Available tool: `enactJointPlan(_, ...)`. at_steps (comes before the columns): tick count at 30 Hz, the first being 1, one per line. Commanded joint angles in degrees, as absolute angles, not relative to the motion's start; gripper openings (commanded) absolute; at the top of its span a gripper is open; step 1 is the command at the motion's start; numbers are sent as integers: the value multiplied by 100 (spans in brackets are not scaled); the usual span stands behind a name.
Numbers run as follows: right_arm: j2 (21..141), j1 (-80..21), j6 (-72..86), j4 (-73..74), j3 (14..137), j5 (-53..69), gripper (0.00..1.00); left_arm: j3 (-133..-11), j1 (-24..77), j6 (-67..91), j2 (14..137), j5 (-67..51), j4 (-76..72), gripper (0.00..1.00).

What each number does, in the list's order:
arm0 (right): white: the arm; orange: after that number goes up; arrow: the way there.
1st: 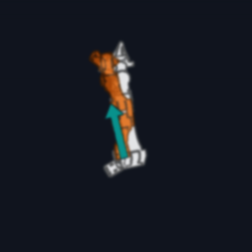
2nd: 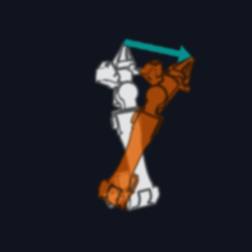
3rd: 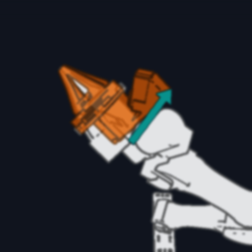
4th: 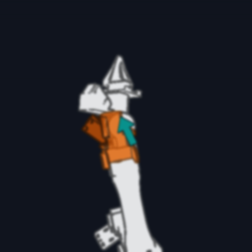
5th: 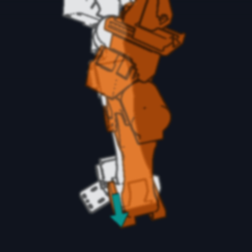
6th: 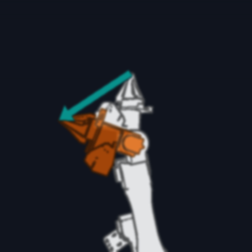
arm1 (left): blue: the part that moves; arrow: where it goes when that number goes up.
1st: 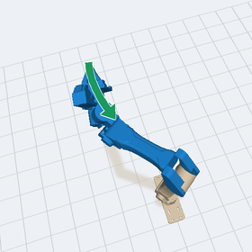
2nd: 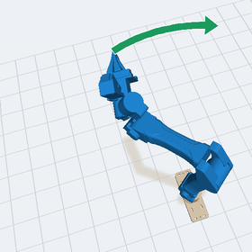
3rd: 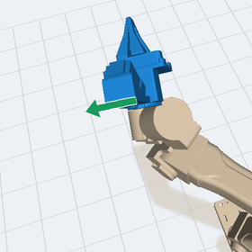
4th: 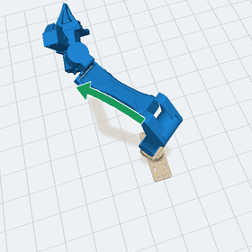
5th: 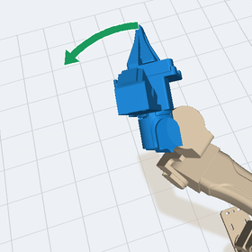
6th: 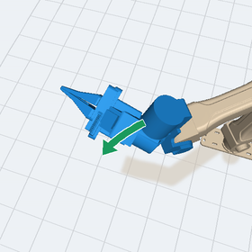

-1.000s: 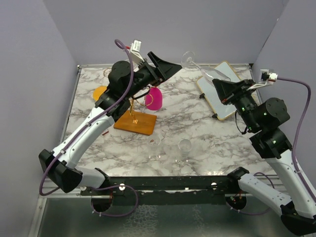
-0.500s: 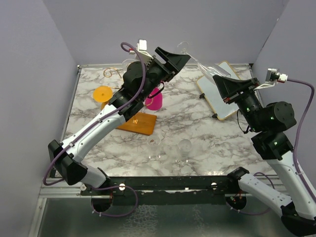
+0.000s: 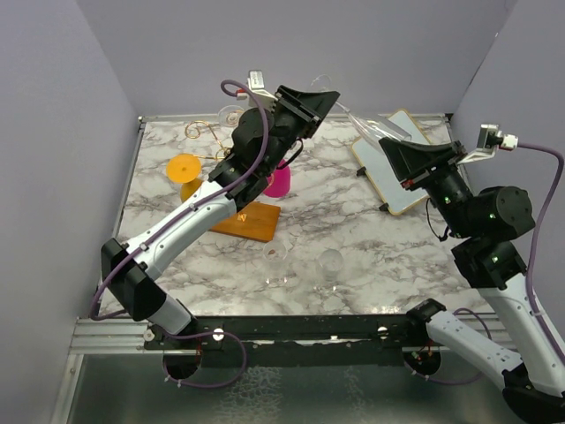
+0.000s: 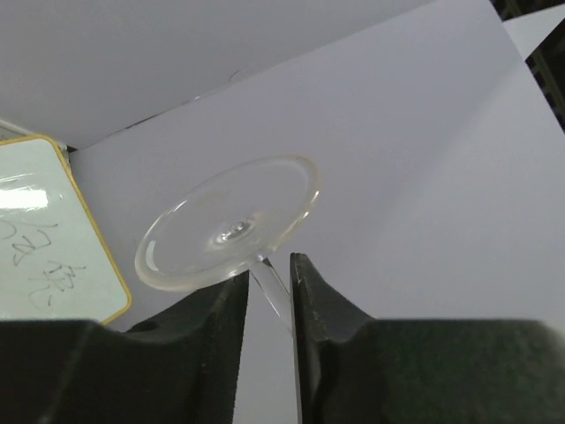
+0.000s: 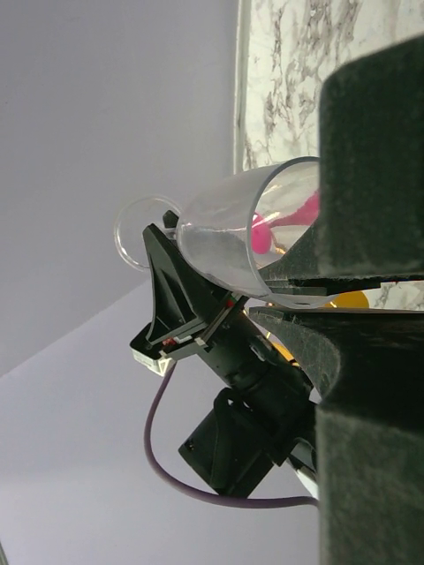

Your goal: Place the wine glass upside down on the wine glass rack

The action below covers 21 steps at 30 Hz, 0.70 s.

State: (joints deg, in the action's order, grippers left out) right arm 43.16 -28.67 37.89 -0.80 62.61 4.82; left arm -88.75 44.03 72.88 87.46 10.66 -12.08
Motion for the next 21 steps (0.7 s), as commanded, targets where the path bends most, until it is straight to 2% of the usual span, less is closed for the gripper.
enactJointPlan(1, 4220, -2878, 3858, -397, 6228, 842, 1, -9072, 4450, 7570, 8724, 1604, -1433, 23)
enactJointPlan(12, 4125, -2883, 3839, -196, 6037, 1139, 1, -9108, 4456, 7721, 8809, 1791, -1710, 19)
enactJointPlan(16, 4032, -2882, 3841, -22, 5971, 1105, 1, -9121, 4456, 7617, 8806, 1877, -1768, 0)
enactJointPlan(17, 4014, -2883, 3833, 27, 5956, 1083, 1, -9123, 4456, 7567, 8803, 1888, -1778, 0)
enactJointPlan(19, 3976, -2881, 3817, 178, 5946, 1007, 8, -9138, 4452, 7410, 8803, 1876, -1817, 0)
enactJointPlan(21, 3944, -2883, 3802, 397, 5958, 905, 22, -9185, 4450, 7223, 8798, 1866, -1832, 0)
